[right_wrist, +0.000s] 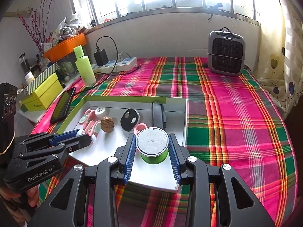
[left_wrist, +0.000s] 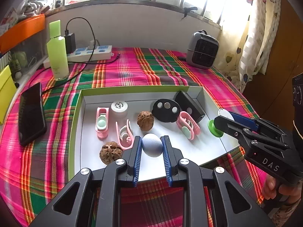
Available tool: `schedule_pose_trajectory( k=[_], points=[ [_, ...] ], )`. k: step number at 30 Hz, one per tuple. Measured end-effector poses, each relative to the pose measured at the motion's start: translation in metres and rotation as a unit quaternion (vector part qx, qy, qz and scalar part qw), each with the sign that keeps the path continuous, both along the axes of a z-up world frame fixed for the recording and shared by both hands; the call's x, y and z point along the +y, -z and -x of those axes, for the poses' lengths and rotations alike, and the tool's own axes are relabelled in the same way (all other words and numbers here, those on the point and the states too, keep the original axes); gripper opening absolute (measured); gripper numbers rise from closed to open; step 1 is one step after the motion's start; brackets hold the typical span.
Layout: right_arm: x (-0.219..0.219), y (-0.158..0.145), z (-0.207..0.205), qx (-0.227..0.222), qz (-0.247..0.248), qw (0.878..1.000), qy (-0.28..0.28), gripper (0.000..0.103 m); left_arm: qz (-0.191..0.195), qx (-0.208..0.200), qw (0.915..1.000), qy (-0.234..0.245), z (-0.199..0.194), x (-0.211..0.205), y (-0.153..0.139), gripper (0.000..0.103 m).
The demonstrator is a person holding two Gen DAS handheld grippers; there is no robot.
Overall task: Organize objects
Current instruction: 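Carry the white ball with left tool into the box while right tool carries the spool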
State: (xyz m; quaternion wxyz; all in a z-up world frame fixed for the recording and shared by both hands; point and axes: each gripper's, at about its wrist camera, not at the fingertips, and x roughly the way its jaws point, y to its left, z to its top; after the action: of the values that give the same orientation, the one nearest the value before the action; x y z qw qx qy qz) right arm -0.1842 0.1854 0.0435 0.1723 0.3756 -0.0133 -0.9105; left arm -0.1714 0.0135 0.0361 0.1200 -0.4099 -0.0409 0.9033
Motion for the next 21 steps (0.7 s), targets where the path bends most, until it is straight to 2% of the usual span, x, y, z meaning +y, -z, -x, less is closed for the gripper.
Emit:
schedule_pose_trajectory(
  k=[21],
  points=[
    [-0.006, 0.018, 0.018, -0.011, -0.028, 1.000, -0.005, 0.036, 0.008, -0.020, 0.9998, 0.003, 0.015, 0.009, 0.016, 0.020]
  ],
)
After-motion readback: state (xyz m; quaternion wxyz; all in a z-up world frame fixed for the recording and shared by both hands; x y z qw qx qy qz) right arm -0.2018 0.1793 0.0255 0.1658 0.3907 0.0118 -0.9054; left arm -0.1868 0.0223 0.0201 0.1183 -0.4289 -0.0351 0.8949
